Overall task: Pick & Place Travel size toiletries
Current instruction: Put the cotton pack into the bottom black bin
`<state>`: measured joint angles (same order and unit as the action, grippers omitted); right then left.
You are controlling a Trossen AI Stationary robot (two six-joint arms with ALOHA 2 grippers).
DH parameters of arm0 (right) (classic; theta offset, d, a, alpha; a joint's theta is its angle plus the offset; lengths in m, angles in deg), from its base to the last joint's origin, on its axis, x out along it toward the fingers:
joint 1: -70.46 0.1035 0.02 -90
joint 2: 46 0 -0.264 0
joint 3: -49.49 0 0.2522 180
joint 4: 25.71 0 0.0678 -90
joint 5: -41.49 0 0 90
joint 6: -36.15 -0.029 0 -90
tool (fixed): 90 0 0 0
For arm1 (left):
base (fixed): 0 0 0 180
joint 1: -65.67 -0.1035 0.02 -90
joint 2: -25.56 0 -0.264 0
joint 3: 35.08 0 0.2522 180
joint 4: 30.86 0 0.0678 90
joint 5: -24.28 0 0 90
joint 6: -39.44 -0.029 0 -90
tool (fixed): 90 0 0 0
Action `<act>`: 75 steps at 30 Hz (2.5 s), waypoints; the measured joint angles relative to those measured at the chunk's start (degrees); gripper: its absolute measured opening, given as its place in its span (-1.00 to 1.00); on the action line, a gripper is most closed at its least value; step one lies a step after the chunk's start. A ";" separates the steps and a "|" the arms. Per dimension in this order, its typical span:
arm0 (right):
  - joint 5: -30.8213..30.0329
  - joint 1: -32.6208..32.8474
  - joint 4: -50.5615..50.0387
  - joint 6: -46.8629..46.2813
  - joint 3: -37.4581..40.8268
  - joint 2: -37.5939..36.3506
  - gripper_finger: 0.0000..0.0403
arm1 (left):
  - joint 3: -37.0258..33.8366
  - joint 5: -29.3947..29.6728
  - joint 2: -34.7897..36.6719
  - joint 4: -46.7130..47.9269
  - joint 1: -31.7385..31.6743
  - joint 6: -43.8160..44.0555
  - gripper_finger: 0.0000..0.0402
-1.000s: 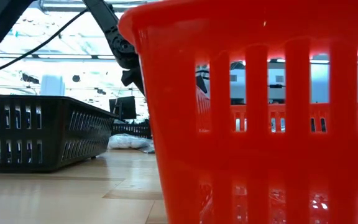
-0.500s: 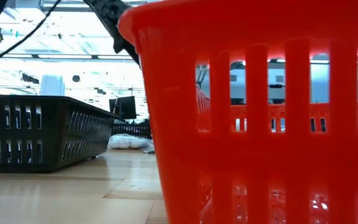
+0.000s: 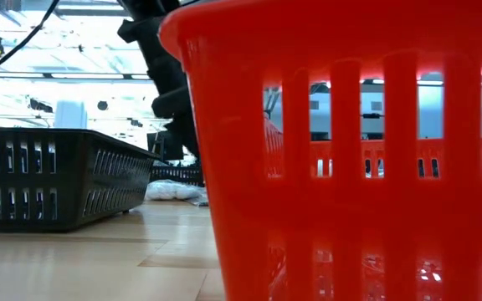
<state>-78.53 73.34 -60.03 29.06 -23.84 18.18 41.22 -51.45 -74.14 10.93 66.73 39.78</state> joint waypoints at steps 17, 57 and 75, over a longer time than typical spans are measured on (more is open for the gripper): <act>0.00 0.00 0.48 0.00 0.00 0.00 -1.00 | -8.20 5.88 -0.04 -2.92 3.52 3.17 0.19; 15.06 1.13 5.42 14.53 -1.29 9.20 -1.00 | -6.33 -30.59 28.10 -14.33 2.61 8.03 -0.96; 21.31 8.02 7.01 22.53 -9.85 18.56 -0.71 | -12.75 -35.71 27.52 -26.49 3.28 8.11 -0.95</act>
<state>-57.22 81.36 -53.02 51.59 -33.69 36.74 28.48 -87.16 -46.62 -15.56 70.01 47.89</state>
